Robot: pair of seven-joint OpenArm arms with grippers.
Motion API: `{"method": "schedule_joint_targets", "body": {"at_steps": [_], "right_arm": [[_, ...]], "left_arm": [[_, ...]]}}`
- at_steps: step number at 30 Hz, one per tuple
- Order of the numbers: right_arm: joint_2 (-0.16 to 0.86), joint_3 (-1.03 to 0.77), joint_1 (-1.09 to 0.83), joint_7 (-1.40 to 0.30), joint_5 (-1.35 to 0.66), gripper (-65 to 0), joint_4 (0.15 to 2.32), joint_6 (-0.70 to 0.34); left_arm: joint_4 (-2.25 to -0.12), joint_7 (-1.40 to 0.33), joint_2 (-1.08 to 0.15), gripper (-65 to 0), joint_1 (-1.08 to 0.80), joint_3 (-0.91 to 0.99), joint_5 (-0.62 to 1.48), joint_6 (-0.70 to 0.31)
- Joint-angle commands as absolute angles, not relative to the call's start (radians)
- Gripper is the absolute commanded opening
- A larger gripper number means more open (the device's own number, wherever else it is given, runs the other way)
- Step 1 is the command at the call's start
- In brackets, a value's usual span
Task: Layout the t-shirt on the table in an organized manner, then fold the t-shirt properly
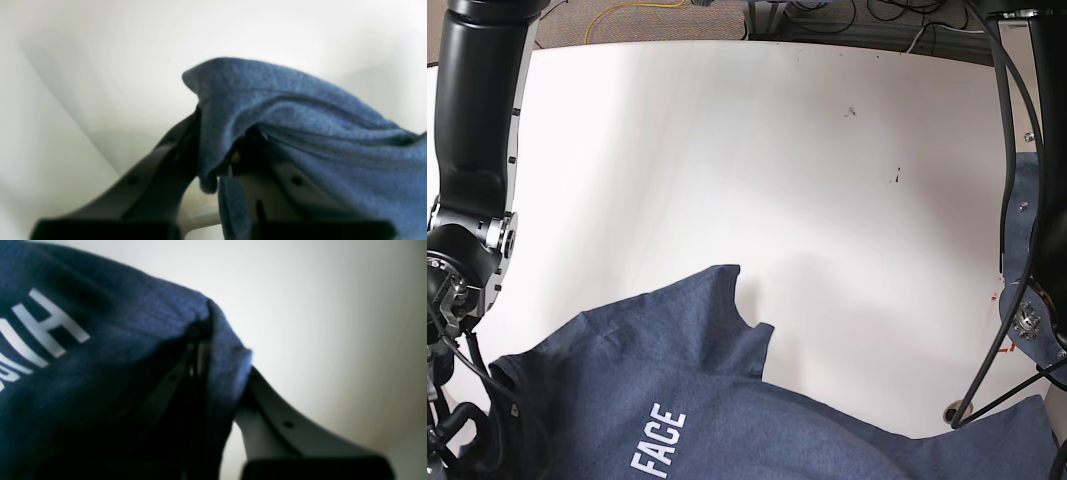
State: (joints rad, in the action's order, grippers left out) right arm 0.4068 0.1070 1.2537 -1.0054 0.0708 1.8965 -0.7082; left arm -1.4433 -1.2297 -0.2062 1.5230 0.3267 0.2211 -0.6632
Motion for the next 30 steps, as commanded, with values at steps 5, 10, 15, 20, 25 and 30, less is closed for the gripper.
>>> {"method": "schedule_joint_targets", "body": {"at_steps": [5,10,15,20,25,30], "right_arm": [[0.41,0.102,1.293,-0.989,0.079,-64.8,1.897,-0.698],[0.41,0.102,1.288,-0.989,0.079,-64.8,1.897,-0.698],[0.412,0.101,1.27,-0.987,0.079,-64.8,1.88,-0.698],[0.432,0.096,1.251,-0.987,0.079,-64.8,1.857,-0.698],[0.447,0.096,1.239,-0.987,0.073,-64.8,1.854,-0.698],[0.447,0.096,1.225,-0.986,0.079,-64.8,1.856,-0.698]], "left_arm": [[-1.446,-1.198,-0.236,-63.3,1.558,0.321,0.229,-0.661],[-1.448,-1.188,-0.236,-63.3,1.506,0.325,0.231,-0.665],[-1.454,-1.164,-0.283,-63.3,1.437,0.326,0.236,-0.665],[-1.454,-1.164,-0.3,-63.3,1.386,0.328,0.237,-0.667],[-1.465,-1.158,-0.314,-63.3,1.343,0.366,0.237,-0.667],[-1.466,-1.158,-0.326,-63.3,1.326,0.375,0.237,-0.667]]}}
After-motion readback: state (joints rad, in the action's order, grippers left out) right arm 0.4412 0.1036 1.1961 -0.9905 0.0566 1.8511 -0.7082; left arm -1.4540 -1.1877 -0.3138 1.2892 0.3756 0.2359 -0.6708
